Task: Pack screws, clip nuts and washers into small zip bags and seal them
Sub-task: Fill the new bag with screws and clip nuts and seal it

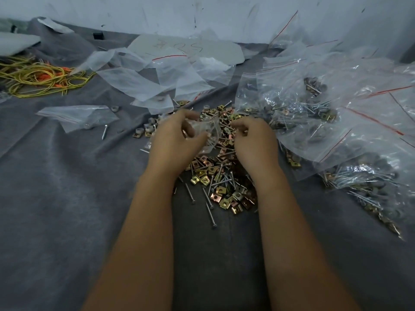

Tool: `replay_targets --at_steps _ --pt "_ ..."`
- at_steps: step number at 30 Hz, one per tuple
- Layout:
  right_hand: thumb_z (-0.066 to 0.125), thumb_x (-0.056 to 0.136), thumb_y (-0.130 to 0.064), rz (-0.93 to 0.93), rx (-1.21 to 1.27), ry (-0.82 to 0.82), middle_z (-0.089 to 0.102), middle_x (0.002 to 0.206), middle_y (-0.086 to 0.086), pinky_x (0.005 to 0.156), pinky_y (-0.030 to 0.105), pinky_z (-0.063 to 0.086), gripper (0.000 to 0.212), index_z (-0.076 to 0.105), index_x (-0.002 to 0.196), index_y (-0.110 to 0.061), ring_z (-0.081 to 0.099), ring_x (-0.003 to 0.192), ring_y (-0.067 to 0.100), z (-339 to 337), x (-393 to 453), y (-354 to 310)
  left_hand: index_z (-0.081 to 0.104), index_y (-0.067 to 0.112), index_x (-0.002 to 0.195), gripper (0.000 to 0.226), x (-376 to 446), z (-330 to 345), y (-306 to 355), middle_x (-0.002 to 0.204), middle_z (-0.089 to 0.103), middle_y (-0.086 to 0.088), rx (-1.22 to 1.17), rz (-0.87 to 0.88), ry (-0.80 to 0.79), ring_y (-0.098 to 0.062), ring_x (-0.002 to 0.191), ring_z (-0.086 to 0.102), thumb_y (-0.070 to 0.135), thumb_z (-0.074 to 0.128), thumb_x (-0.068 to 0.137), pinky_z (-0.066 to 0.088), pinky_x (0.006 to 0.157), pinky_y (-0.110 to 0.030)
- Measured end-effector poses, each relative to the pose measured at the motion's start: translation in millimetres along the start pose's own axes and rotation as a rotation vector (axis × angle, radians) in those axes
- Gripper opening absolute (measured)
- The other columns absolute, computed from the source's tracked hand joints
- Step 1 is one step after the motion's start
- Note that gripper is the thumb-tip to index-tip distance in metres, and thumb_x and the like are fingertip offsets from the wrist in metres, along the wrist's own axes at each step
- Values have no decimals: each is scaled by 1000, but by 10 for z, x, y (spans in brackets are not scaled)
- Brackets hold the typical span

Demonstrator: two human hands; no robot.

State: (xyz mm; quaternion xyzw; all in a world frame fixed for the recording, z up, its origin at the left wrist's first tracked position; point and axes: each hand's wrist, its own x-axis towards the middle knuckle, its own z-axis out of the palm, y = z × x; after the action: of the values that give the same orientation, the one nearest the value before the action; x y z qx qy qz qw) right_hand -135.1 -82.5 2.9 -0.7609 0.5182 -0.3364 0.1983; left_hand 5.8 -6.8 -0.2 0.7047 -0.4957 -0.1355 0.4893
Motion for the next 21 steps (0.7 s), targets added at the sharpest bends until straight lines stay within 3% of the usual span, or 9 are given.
replay_targets --at_steps 1,3,5,8,11,13,16,21 --pt "50 94 -7 27 34 4 64 123 1 85 34 50 33 68 118 -22 59 107 18 -8 49 -3 62 36 99 16 19 3 2 82 59 13 -38 -58 52 1 70 58 24 65 90 53 57 -28" --pt "47 94 -4 38 63 -38 62 126 2 83 27 43 37 66 121 -21 58 109 18 11 199 -48 66 37 84 22 84 -6 -28 75 62 13 -194 -177 231 1 59 56 19 56 93 47 47 -20" --pt "45 94 -2 20 56 -132 60 130 4 84 26 41 40 62 127 -18 57 111 20 83 404 -129 68 31 82 24 123 -22 -55 64 58 12 -345 -237 421 1 47 44 15 53 91 36 44 -16" --pt "41 98 -6 -46 -43 -263 56 135 9 83 32 45 41 56 134 -17 56 109 25 242 691 -283 67 25 81 22 158 -55 -53 61 54 11 -526 -282 569 0 49 42 11 54 91 36 48 -16" --pt "39 101 -14 -129 -226 -430 51 143 10 100 43 45 41 52 139 -19 52 121 30 412 851 -378 68 22 80 22 180 -56 -38 61 56 13 -571 -288 581 2 51 44 8 55 91 37 49 -13" --pt "40 101 -18 -166 -352 -473 53 142 9 102 44 44 39 55 137 -20 53 121 30 469 875 -377 69 23 80 23 187 -49 -35 63 59 13 -578 -293 556 1 54 48 9 56 92 40 53 -16" --pt "48 98 -18 -206 -361 -397 61 132 5 97 42 48 32 66 124 -25 58 112 28 436 814 -331 70 24 80 19 189 -37 -41 60 56 10 -553 -277 513 -5 57 48 15 58 92 40 57 -22" --pt "66 89 -16 -217 -217 -308 72 110 -1 93 37 50 20 76 106 -24 63 103 20 232 610 -247 70 26 75 21 161 0 -22 56 52 7 -477 -251 434 -8 53 44 20 57 91 36 47 -19"
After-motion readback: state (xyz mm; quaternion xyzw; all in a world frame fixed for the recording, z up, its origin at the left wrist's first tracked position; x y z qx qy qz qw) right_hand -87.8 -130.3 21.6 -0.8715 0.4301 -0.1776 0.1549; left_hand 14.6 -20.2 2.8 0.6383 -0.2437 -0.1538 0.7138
